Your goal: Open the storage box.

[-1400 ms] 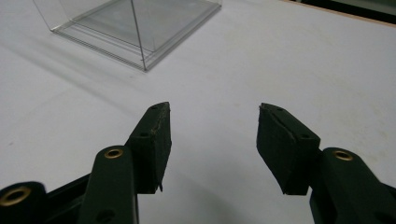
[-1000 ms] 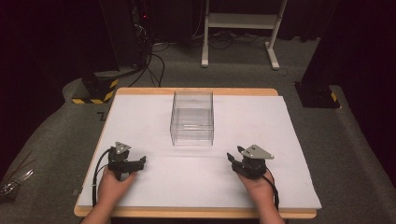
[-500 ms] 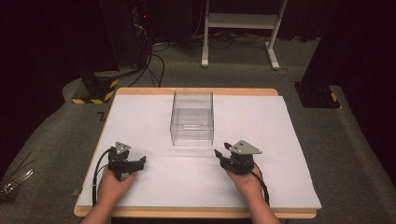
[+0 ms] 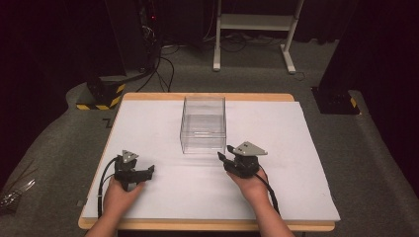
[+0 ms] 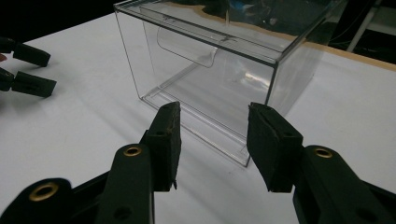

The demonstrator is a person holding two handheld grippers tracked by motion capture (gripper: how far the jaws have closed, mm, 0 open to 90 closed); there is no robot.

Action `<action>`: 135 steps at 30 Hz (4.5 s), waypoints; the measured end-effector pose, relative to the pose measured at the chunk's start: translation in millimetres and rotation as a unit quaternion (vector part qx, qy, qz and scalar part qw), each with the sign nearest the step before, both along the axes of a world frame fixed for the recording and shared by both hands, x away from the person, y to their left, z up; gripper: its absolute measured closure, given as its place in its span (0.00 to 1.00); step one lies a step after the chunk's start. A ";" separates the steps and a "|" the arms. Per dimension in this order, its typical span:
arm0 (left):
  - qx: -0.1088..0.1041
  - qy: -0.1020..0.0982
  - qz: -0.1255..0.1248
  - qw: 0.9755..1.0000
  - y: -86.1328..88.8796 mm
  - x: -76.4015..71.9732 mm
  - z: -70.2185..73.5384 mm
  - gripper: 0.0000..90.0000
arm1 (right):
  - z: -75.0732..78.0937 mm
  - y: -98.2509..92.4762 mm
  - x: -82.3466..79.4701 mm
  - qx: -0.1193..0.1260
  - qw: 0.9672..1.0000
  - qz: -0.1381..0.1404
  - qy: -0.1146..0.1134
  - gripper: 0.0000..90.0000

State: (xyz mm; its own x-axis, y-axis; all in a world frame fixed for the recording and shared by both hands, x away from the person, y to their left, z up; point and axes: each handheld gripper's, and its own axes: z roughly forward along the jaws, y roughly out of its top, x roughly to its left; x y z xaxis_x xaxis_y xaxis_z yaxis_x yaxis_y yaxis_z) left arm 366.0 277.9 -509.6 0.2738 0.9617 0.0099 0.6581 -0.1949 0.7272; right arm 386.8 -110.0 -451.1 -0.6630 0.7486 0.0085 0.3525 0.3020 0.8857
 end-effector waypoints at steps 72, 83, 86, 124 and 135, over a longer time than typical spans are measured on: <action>0.001 0.000 -0.002 1.000 0.1 -0.4 0.1 0.12 | -15.2 35.3 56.0 0.058 0.997 0.052 0.028 0.83; 0.001 -0.001 -0.002 1.000 0.1 -0.4 0.0 0.12 | -17.5 28.8 42.0 0.066 0.995 0.074 0.024 0.86; 0.001 -0.001 -0.002 1.000 0.1 -0.4 0.0 0.12 | -18.0 27.8 36.4 0.066 0.995 0.077 0.023 0.86; 0.002 0.000 -0.002 1.000 0.1 -0.5 0.2 0.12 | -21.7 17.7 -9.4 0.074 0.991 0.113 0.018 0.90; 0.002 -0.001 -0.002 1.000 0.0 -0.5 0.1 0.12 | -22.4 17.2 -27.3 0.062 0.989 0.129 0.019 0.91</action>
State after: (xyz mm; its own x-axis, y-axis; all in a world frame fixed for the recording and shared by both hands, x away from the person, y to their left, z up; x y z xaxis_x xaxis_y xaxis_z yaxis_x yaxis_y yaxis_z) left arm 365.4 277.8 -509.5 0.2774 0.9607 0.0141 0.6566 -0.2003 0.7272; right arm 359.5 -92.8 -473.5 -0.8297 0.5456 0.1178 0.3112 0.2770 0.9091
